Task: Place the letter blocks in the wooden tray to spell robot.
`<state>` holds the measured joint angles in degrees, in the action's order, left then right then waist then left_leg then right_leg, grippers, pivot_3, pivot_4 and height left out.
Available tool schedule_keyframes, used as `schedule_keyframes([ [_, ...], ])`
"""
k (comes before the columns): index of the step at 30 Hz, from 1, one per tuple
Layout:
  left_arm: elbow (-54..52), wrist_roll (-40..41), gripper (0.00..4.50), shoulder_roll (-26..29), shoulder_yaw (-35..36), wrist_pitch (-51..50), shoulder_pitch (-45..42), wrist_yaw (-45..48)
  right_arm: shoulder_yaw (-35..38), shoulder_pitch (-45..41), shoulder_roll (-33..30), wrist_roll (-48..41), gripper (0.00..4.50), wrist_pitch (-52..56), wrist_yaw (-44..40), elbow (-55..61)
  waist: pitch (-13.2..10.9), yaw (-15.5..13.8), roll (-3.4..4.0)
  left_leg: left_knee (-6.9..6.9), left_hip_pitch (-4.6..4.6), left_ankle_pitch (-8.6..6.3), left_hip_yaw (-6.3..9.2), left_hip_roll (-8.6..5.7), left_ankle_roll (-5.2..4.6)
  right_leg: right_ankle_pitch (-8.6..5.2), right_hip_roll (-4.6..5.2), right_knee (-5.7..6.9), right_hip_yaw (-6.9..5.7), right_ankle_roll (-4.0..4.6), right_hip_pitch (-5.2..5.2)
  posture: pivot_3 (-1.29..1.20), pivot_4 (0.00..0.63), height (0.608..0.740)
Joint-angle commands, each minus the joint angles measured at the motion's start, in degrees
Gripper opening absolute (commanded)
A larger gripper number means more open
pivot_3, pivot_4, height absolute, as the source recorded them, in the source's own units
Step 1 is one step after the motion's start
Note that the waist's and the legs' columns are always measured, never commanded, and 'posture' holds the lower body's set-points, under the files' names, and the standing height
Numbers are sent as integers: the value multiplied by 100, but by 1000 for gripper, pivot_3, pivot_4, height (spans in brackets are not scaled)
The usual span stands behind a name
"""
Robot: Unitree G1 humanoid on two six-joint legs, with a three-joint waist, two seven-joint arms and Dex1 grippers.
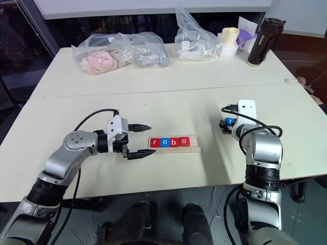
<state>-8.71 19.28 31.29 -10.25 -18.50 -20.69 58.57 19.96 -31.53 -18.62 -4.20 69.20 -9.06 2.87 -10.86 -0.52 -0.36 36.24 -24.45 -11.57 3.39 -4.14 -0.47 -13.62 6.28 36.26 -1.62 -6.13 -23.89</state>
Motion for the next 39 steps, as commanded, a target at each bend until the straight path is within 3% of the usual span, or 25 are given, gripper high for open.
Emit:
schedule_keyframes([
  [1, -156, 39, 4500, 6, 89, 58, -23, -8, 126, -6, 74, -153, 2633, 179, 76, 7, 0, 2, 0, 0, 1, 0, 0, 0, 0, 0, 0, 0, 0, 1, 0, 0, 150, 725],
  [4, -142, 38, 4500, -9, 70, 71, -26, -1, 50, 87, 73, -197, 1119, 240, 99, 189, 0, 8, 0, 0, 1, 0, 0, 0, 0, 0, -1, 0, 0, 1, 2, 0, 150, 725],
  [13, -121, 39, 4500, -25, 40, 96, -12, 56, -251, 1065, 369, -449, 1132, 2133, 70, 2583, 2, -3, 0, -10, 0, -1, 5, 2, 0, -1, 0, 0, 0, 1, -3, 0, 150, 725],
  [17, -101, 33, 4500, -32, 31, 113, 4, 84, -297, 1583, 685, -647, 1132, 2330, 157, 3530, 3, -6, -1, -9, 1, -1, 7, 4, 0, -11, 1, -1, -1, 18, -4, 0, 150, 725],
  [28, -27, -2, 4500, -50, 44, 158, -18, 97, -292, 1886, 837, -920, 1132, 2330, 540, 3820, 3, -3, -1, -10, 0, -2, 6, 4, 1, -13, 11, -10, -2, 19, -3, 0, 150, 725],
  [29, -21, -3, 4500, -54, 49, 156, -24, 91, -285, 1860, 792, -945, 2142, 2330, 532, 3791, 3, -4, -1, -11, 0, -2, 6, 4, 1, -13, 11, -10, -2, 20, -3, 0, 150, 725],
  [33, -15, -7, 4500, -61, 49, 156, -31, 81, -615, 1783, -8, -1245, 3919, 2330, 95, 3766, 3, -8, -1, -8, 0, -2, 6, 3, 1, -14, 13, -13, -3, 21, 1, 0, 150, 725],
  [34, -24, -5, 4500, -61, 52, 154, -24, 74, -842, 1774, -515, -1400, 4398, 2226, -243, 3778, 1, -19, 1, -7, 0, -2, 5, 2, 1, -15, 15, -18, -5, 22, 5, 0, 150, 725],
  [39, -36, -3, 4500, -74, 48, 136, -34, 49, -1766, 1685, -2746, -1732, 4458, 765, -1906, 3373, -4, -8, 1, -8, -5, -6, 3, -2, -6, -19, 24, -33, -9, 17, 11, 0, 150, 725],
])
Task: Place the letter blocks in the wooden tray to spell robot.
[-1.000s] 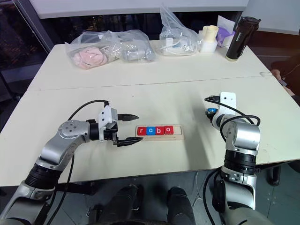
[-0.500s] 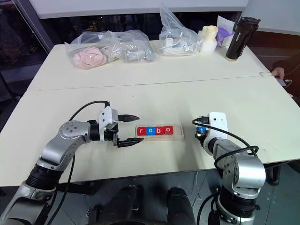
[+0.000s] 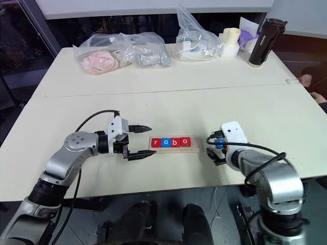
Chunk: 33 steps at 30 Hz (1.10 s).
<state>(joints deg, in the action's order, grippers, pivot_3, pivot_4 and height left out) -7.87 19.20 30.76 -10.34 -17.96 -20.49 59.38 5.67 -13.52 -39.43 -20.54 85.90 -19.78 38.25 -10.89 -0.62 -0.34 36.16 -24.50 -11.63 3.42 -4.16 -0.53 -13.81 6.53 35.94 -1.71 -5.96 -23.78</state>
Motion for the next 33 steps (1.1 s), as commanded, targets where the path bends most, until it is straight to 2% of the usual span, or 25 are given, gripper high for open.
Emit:
schedule_keyframes([
  [1, -121, -1, 4500, -20, 53, 87, -56, -33, -521, -176, -1090, -48, 4458, -1426, -1244, -356, -1, 10, -1, -2, 0, 0, 2, 1, 0, -1, 0, -2, -3, -2, 2, 0, 150, 725],
  [3, -112, 1, 4500, -23, 52, 81, -70, -40, -814, -270, -1644, 121, 4458, -2366, -1853, -739, -4, 20, 1, -1, 0, -2, -3, 3, -3, -2, -2, -1, -2, -4, 1, 0, 150, 725],
  [7, -124, -14, 4500, -22, 53, 81, -78, -60, -1189, -460, -2186, 416, 4458, -4206, -3042, -1696, -6, 7, -4, -1, 1, -2, -3, 4, -3, -2, -2, -4, -3, -7, 5, 0, 150, 725],
  [12, -194, 4, 4500, 11, 94, 45, -40, -104, -1514, -877, -2248, 646, 4458, -5731, -4248, -2848, -6, -4, -5, 1, 0, -3, -3, 3, -3, -1, 0, -14, -3, -7, 8, 0, 150, 725],
  [20, -322, 38, 4500, 103, 162, 2, 72, -165, -1841, -1297, -2088, 1177, 4458, -6789, -5046, -4176, -6, -9, -4, -3, -1, -4, -1, 3, -2, -1, 1, -18, -2, -5, 6, 0, 150, 725],
  [28, -351, 47, 4500, 128, 145, -12, 59, -209, -1892, -1280, -1895, 1622, 4458, -7253, -5100, -4777, -5, -10, -3, 1, 1, -5, 0, 2, 0, 0, 2, -17, -1, -4, 9, 0, 150, 725],
  [31, -314, 40, 4500, 119, 126, -7, 8, -192, -1881, -1306, -1834, 1677, 3645, -7304, -5053, -4934, -4, -8, -6, 3, 3, -5, 1, 2, 0, 1, 2, -17, -1, -4, 13, 0, 150, 725],
  [33, -300, 38, 4500, 118, 118, 2, -2, -176, -1830, -1334, -1789, 1642, 2713, -7226, -5033, -4904, -3, 0, -7, 6, 4, -5, 1, 2, 0, 2, 2, -17, -1, -2, 15, 0, 150, 725],
])
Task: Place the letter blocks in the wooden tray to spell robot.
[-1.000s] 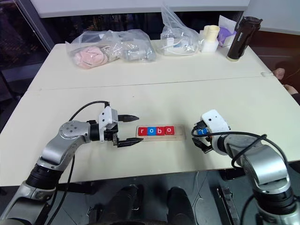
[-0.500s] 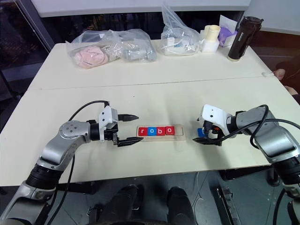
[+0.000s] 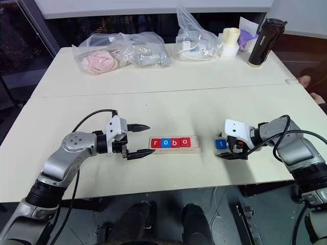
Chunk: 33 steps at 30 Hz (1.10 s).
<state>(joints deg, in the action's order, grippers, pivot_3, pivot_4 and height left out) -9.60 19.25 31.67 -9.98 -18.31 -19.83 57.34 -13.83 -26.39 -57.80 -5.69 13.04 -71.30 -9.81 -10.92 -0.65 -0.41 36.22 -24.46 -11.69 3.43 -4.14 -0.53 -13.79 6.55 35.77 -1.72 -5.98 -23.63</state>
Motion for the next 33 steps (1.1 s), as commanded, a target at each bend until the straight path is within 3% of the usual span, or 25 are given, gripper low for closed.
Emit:
schedule_keyframes([
  [1, -124, 34, 4500, 29, 78, 40, -67, 38, 165, -56, 67, 105, 2183, 118, 107, -36, 1, 4, 0, 0, 1, 0, 0, 0, 0, 1, 0, 1, 0, 1, 1, 0, 150, 725],
  [3, -122, 38, 4500, 32, 73, 40, -66, 52, 230, -51, 77, 38, 1199, 158, 78, 79, 1, -2, 0, 2, 3, 0, 0, 0, 0, 1, 0, 5, 1, 2, 1, 0, 150, 725],
  [4, -122, 38, 4500, 32, 71, 39, -68, 57, 260, -46, 72, 49, 1133, 97, 96, 155, 0, -5, 0, 2, 2, 0, 0, 0, 0, 1, 0, 6, 1, 2, 0, 0, 150, 725],
  [13, -85, 28, 4500, 7, 68, 36, -113, 60, 85, -471, 485, -135, 1135, 829, -49, 1199, -1, -5, 2, -6, -3, 1, 0, 1, 0, 2, -2, 12, 3, -1, -13, 0, 150, 725],
  [33, -282, 61, 4500, 6, 117, -61, 32, -121, -354, -816, 1021, 369, 1135, 641, -132, 617, -1, -7, 1, -3, -4, 1, 1, -3, 0, 2, 0, 12, 2, -3, -12, 0, 150, 725],
])
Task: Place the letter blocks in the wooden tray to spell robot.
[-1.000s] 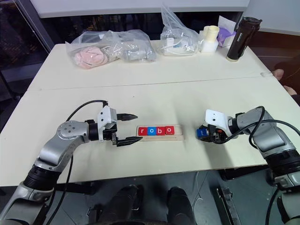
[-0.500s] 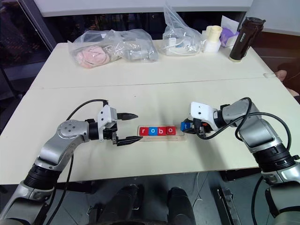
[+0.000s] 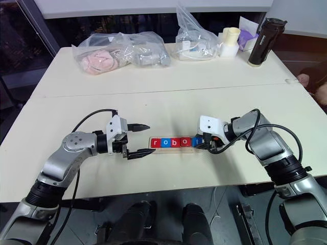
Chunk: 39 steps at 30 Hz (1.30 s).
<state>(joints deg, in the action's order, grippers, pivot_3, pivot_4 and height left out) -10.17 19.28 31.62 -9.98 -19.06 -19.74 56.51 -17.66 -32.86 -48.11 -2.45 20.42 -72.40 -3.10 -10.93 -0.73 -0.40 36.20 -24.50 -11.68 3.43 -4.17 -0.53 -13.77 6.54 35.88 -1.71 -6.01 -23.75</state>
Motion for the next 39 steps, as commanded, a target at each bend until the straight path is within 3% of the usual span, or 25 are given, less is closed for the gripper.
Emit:
schedule_keyframes([
  [1, -229, 60, 4500, 11, 118, 10, 24, -44, 22, -189, 71, 58, 1135, -105, -26, -83, 0, 2, 0, 0, 0, 0, 0, 0, 0, 0, 0, 0, 0, -1, 0, 0, 150, 725],
  [35, -287, 51, 4500, -9, 111, 16, 81, -117, -28, -372, 308, 111, 1135, 209, -450, 4, 0, 2, 0, 2, 1, 1, 0, 0, 1, 2, -2, 7, 0, -4, -1, 0, 150, 725],
  [36, -285, 51, 4500, -12, 109, 17, 78, -120, -25, -379, 306, 115, 2192, 207, -458, -3, 0, 3, 0, 1, 1, 0, 0, 0, 1, 2, -2, 7, 0, -4, -1, 0, 150, 725],
  [39, -285, 52, 4500, -21, 101, 18, 76, -133, -7, -414, 293, 126, 3577, 178, -481, -26, 0, 3, 0, 2, 1, 0, 0, 0, 0, 2, -2, 8, 0, -4, -2, 0, 150, 725],
])
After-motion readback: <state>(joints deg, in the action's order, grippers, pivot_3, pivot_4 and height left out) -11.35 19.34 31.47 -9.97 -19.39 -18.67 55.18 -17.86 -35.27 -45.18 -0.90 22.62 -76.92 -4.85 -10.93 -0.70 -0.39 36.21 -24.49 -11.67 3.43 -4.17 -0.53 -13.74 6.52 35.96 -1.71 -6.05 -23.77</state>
